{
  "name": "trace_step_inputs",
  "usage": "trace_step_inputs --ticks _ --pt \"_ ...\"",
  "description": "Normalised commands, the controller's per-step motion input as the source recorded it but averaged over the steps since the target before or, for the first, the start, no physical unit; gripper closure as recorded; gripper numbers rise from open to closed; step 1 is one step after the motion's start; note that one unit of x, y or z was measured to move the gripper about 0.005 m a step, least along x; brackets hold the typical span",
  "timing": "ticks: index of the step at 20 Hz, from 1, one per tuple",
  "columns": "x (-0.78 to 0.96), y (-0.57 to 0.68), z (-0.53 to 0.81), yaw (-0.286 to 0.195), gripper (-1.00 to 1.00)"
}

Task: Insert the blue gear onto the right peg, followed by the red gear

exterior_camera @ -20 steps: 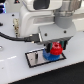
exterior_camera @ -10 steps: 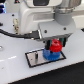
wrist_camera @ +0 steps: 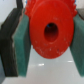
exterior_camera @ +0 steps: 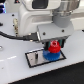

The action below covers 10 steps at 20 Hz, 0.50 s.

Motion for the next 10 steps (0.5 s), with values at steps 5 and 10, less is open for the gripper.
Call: trace_step_inputs --ticks 5,10 --pt "0.09 -0.1 -0.06 0.0 1.0" --pt "0.36 0.0 0.39 0.0 1.0"
